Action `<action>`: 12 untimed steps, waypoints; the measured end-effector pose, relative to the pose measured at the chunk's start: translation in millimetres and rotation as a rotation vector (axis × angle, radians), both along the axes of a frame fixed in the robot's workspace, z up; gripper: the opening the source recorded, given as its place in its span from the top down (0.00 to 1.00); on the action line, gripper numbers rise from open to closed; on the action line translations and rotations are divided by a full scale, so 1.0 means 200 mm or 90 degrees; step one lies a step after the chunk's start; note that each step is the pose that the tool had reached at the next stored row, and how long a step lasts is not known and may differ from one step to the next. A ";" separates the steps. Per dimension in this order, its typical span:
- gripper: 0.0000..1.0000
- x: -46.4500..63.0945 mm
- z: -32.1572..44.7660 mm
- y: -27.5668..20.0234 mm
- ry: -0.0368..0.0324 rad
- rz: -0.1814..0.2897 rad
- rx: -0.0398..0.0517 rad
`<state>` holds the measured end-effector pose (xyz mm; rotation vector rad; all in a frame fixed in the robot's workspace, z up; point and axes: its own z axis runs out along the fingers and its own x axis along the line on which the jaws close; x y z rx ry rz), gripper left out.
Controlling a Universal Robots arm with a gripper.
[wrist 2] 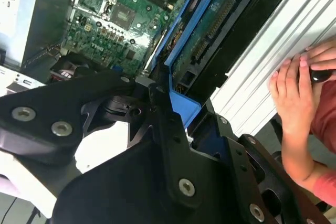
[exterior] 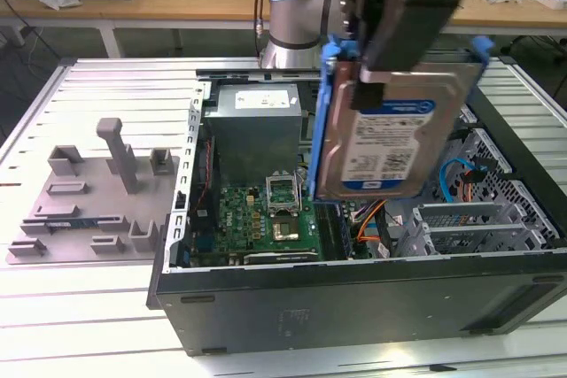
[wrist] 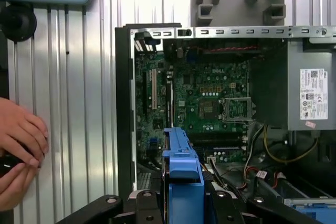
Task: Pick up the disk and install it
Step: 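Pick up the disk, then insert the disk into the insertion slot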
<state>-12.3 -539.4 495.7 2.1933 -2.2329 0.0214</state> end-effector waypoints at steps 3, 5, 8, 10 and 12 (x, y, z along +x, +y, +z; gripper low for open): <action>0.63 0.00 0.000 0.000 0.0000 0.000 0.0000; 0.63 0.01 0.000 0.000 0.0000 0.000 0.0000; 0.63 0.01 0.000 0.000 0.0000 0.000 0.0000; 0.63 0.01 0.000 0.000 0.0000 0.000 0.0000; 0.63 0.01 0.000 0.000 0.0000 0.000 0.0000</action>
